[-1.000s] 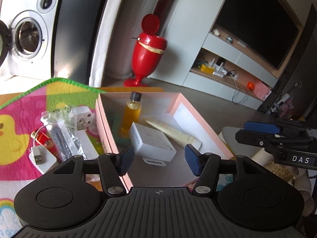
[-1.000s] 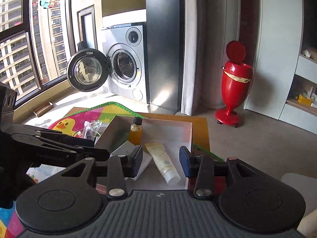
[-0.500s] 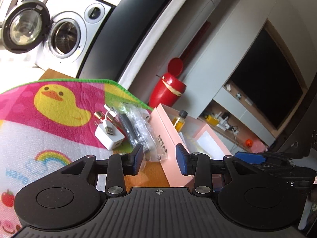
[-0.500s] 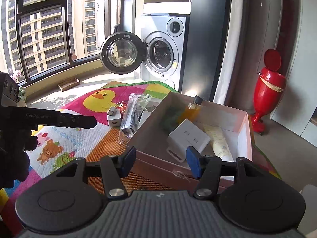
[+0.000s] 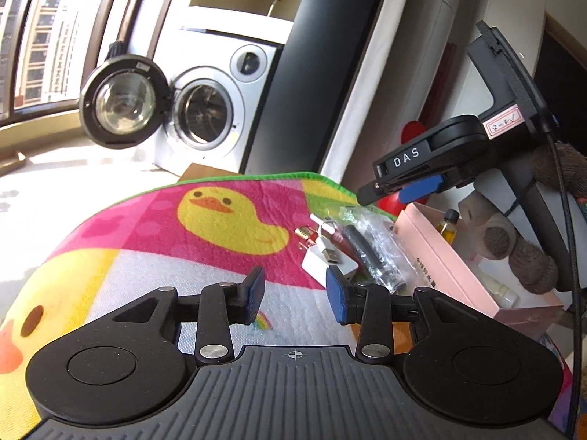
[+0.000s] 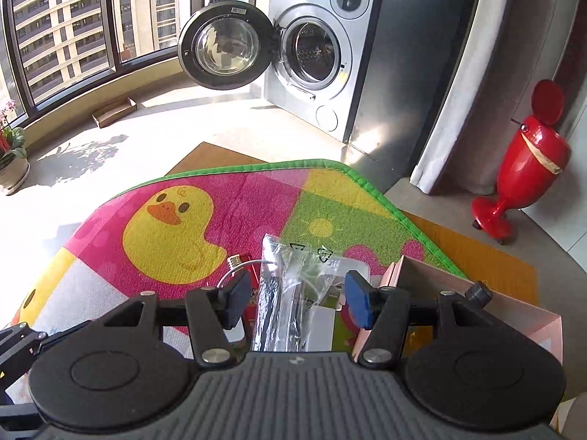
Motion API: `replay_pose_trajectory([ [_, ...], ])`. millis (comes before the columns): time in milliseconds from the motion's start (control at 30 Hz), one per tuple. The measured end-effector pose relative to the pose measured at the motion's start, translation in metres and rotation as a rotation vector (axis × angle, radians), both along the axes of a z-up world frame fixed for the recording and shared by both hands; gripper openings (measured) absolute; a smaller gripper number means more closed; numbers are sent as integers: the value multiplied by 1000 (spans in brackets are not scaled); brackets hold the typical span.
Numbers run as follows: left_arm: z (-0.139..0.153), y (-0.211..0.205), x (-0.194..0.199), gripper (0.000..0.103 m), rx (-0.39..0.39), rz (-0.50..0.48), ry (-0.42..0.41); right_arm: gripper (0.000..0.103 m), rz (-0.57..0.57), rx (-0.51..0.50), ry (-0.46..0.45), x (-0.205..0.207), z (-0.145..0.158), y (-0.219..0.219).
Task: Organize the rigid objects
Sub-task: 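Grasp clear cable bag with left tool while right tool reaches for white adapter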
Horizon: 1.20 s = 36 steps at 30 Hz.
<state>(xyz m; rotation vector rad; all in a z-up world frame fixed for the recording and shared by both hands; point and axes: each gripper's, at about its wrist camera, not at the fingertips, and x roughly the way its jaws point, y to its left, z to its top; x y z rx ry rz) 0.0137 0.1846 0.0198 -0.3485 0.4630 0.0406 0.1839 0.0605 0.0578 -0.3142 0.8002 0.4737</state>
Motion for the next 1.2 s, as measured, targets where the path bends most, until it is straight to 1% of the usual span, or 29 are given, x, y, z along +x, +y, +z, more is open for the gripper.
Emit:
replay_pose_trajectory([
  [133,-1,7,-1,41,-42,-14,-10,55,-89,26,102,51,-20,13],
  [200,-2,11,-1,41,-59,-10,-7,50,-90,11,136,60,-29,19],
  [233,-3,13,0,41,-66,-2,3,43,-86,-10,150,60,-36,22],
  [267,-4,15,0,41,-70,10,13,39,-87,-32,158,57,-40,24],
  [333,-5,20,1,40,-87,26,32,39,-83,-59,165,45,-42,23],
  [400,-8,24,2,40,-134,4,48,38,-59,-69,187,29,-42,20],
  [500,-10,26,5,40,-195,-56,79,38,-18,-36,252,4,-42,8],
  [567,-8,25,3,39,-201,-73,89,38,14,-8,305,-15,-45,-2],
  [633,-5,25,-4,39,-184,-58,82,38,59,13,334,-41,-48,-12],
  [667,-3,25,-8,39,-174,-56,81,38,86,15,314,-56,-47,-17],
  [700,-2,25,-11,39,-168,-60,84,38,129,3,274,-76,-45,-22],
  [800,-1,21,-21,39,-141,-81,110,39,255,-32,115,-136,-39,-37],
  [833,-1,19,-24,39,-135,-90,121,42,282,-41,78,-153,-38,-44],
  [867,-1,16,-27,39,-130,-99,128,42,300,-42,48,-168,-38,-52],
  [933,2,9,-33,39,-120,-119,131,43,330,-41,23,-194,-38,-70],
  [1000,7,0,-38,39,-109,-148,131,43,316,-40,11,-212,-38,-90],
  [1033,10,-6,-40,39,-104,-166,136,43,306,-19,15,-217,-37,-101],
  [1100,16,-19,-47,39,-101,-212,157,43,287,63,36,-223,-32,-126],
  [1200,22,-46,-59,39,-125,-325,205,44,215,164,0,-229,-22,-164],
])
